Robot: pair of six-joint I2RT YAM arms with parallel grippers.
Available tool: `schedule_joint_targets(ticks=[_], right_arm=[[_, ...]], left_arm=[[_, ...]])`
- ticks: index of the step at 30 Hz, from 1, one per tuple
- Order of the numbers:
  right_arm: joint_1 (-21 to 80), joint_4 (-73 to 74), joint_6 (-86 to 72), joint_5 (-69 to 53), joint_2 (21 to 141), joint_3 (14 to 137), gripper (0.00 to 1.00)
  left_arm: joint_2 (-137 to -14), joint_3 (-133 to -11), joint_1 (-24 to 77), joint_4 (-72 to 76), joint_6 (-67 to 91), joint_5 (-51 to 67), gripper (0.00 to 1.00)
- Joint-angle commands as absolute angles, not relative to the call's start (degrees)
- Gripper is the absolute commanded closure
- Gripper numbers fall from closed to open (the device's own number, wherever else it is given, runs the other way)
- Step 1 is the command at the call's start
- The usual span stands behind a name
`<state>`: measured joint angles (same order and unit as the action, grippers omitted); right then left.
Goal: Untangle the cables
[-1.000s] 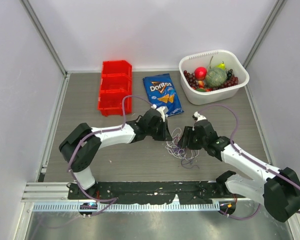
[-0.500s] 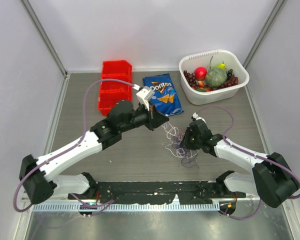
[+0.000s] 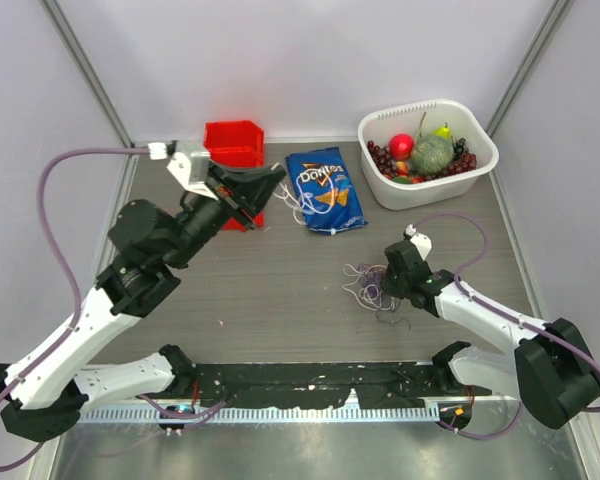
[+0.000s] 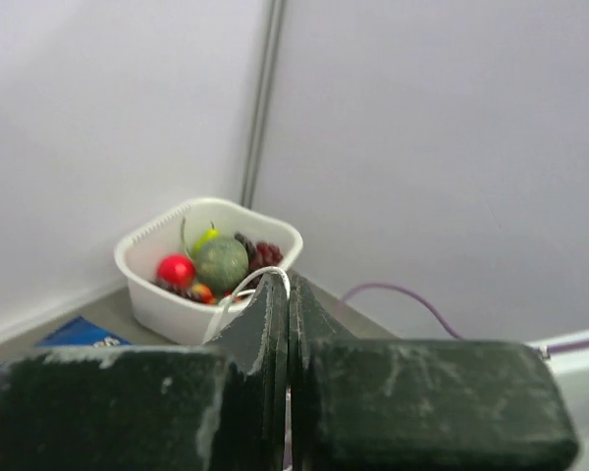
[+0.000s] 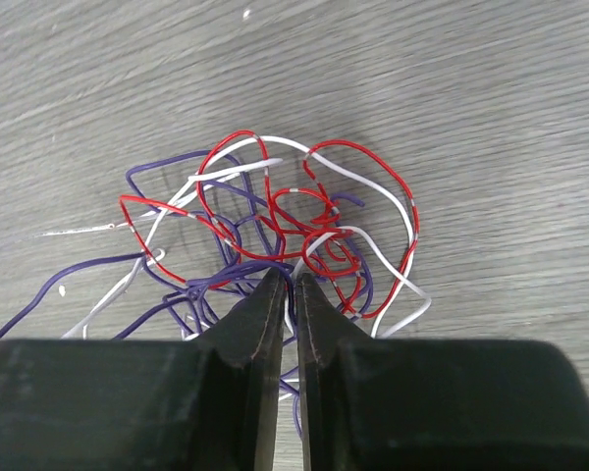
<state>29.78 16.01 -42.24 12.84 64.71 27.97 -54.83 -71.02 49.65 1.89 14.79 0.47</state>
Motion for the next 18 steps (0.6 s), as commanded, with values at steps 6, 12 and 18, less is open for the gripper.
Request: schedule_joint_targets(ticks=[6, 12, 18], right_arm=[[28.13, 18.54, -40.62, 17.85, 60.73, 29.62, 0.85], [28.21, 18.63, -36.57, 15.21, 59.86, 30.68, 0.85], [28.13, 17.49, -35.60, 12.48, 59.59, 29.27, 0.85]], left_arm=[[-55.01, -77.08, 49.66, -5.96, 13.70, -20.54, 1.00], [-61.25, -78.58, 49.48, -17.74, 18.10, -33.83, 1.00], [-66.26, -76.20, 42.48, -16.87, 21.16, -29.55, 1.00]])
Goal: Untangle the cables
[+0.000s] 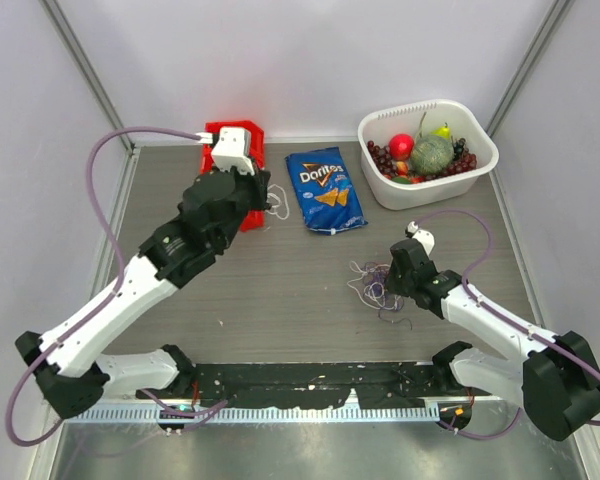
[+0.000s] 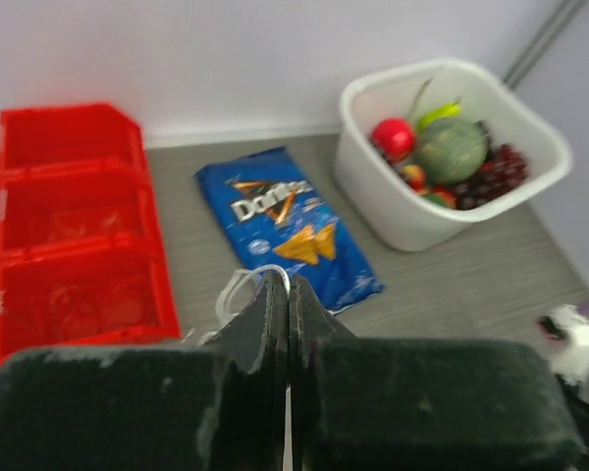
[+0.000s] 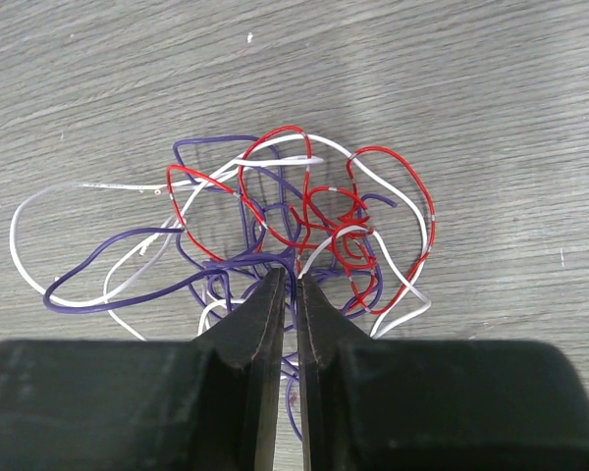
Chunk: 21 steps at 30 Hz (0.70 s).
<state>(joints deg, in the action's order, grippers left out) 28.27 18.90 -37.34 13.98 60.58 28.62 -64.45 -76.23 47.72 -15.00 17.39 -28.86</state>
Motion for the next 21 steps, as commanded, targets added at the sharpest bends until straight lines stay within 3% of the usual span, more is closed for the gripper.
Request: schedule_joint_targets(ticks=[1, 12, 21], right_arm=[[28.21, 17.49, -35.42, 12.31, 59.59, 29.18, 0.85], [28.13, 17.84, -34.80, 10.99, 58.10, 29.18, 0.85], [28.13, 17.84, -34.54, 11.25, 58.80, 29.71, 0.84]], left_arm=[[-67.66, -76.29, 39.32, -17.31, 23.62, -26.92, 1.00], [-85.67, -74.97, 11.97, -0.37, 49.46, -7.05, 1.00], [-100.45, -83.41, 4.84, 2.28, 54.14, -1.94, 1.00]])
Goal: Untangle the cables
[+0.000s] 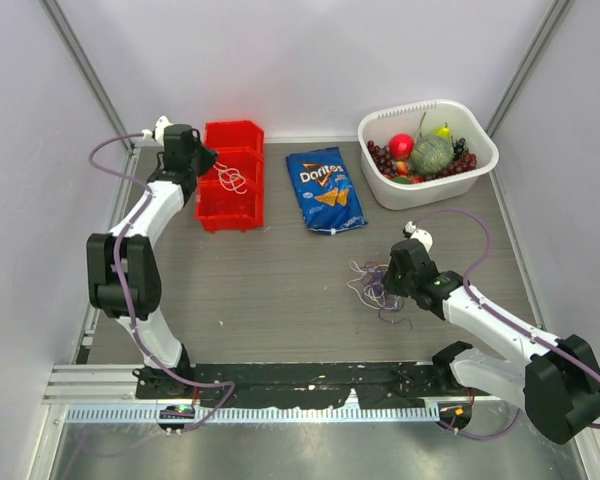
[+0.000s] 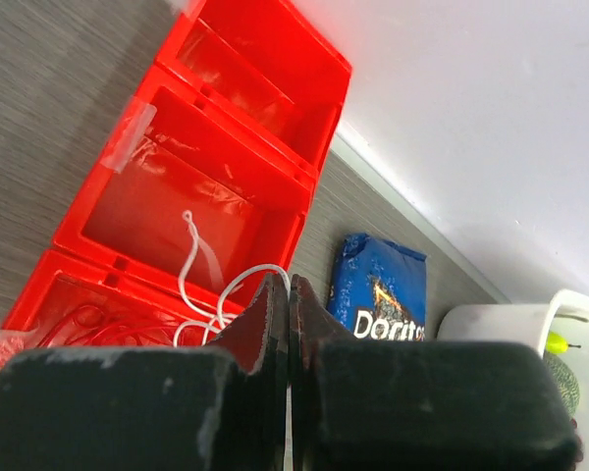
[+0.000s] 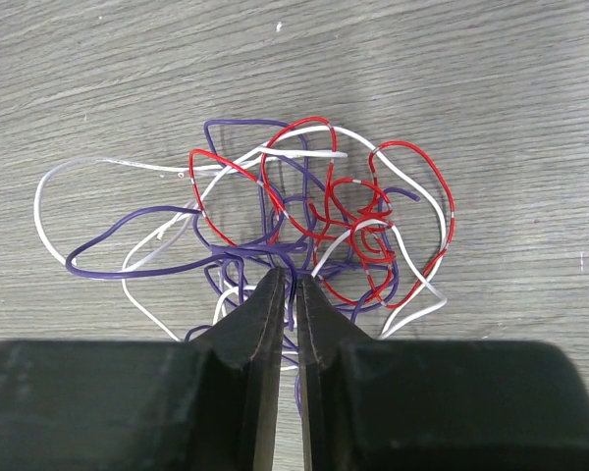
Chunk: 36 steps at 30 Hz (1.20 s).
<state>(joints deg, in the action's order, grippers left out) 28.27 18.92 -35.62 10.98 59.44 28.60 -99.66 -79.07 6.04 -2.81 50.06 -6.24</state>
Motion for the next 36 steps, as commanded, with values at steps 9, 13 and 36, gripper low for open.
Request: schedule_joint_targets(ticks=[9, 13, 36], right_arm=[[28.21, 17.49, -34.28, 10.90, 59.94, 30.23, 0.84], [28.13, 17.49, -34.54, 10.81, 59.86, 30.23, 0.84], [28.04, 16.61, -35.16, 7.91, 61.26, 30.23, 0.84]], left_arm=[[-110.46, -89.99, 4.31, 1.32, 53.88, -3.95, 1.00], [-116.36, -95.61, 3.78, 0.17, 53.00, -5.01, 1.00], [-118.22, -100.20, 2.81, -12.13, 42.19, -1.23, 0.35]])
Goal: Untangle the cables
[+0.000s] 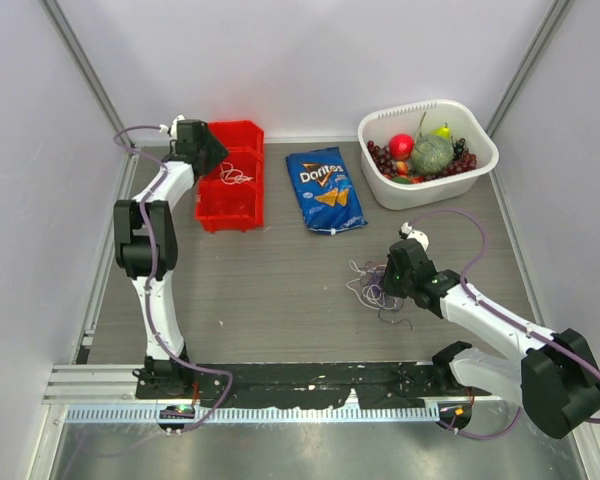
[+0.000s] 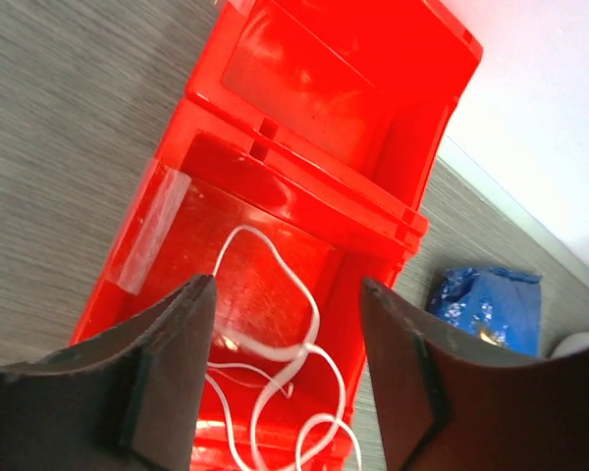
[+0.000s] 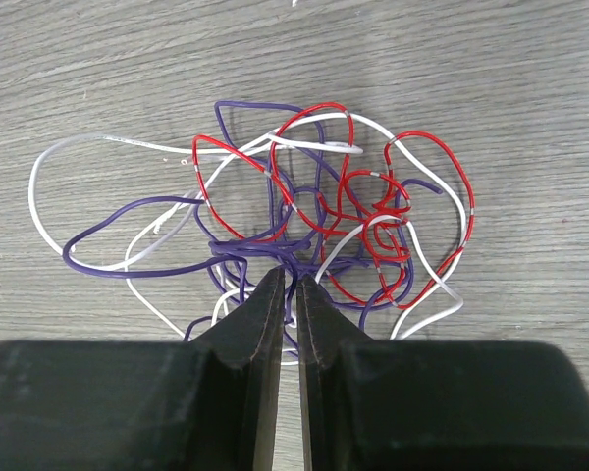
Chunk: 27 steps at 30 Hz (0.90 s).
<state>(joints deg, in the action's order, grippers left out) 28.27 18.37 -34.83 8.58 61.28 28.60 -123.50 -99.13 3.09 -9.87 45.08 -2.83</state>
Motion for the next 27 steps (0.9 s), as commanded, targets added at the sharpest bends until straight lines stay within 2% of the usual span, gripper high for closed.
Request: schedule_joint_targets(ticks=[1, 7, 13, 17, 21, 27], right_arm=[[28.21, 16.70, -35.24, 7.91, 61.09, 30.15, 0.84], [28.13, 16.61, -35.16, 7.74, 60.82, 29.97, 0.84], [28.13, 15.56, -35.16, 6.86, 61.87, 30.15, 0.84], [28.13, 14.50, -34.81, 5.28, 63.28, 29.97, 0.84], [28.13, 12.66, -32.35, -1.82, 65.12, 29.97, 0.83], [28.30, 7.92, -30.85, -11.15, 65.83, 27.95, 0.83]], left_arm=[[-117.34, -99.59, 2.81, -12.04, 42.01, -1.32, 0.32], [-112.86, -96.95, 3.60, -13.35, 39.64, -1.49, 0.25], [-107.33, -90.46, 7.02, -12.58, 38.93, -0.27, 0.27], [-101.44, -80.54, 11.33, -2.59, 41.48, 9.82, 0.28], [-97.04, -70.51, 18.09, 7.01, 44.12, 18.87, 0.23], [-95.80, -59.69, 31.27, 10.97, 42.98, 25.04, 0.24]])
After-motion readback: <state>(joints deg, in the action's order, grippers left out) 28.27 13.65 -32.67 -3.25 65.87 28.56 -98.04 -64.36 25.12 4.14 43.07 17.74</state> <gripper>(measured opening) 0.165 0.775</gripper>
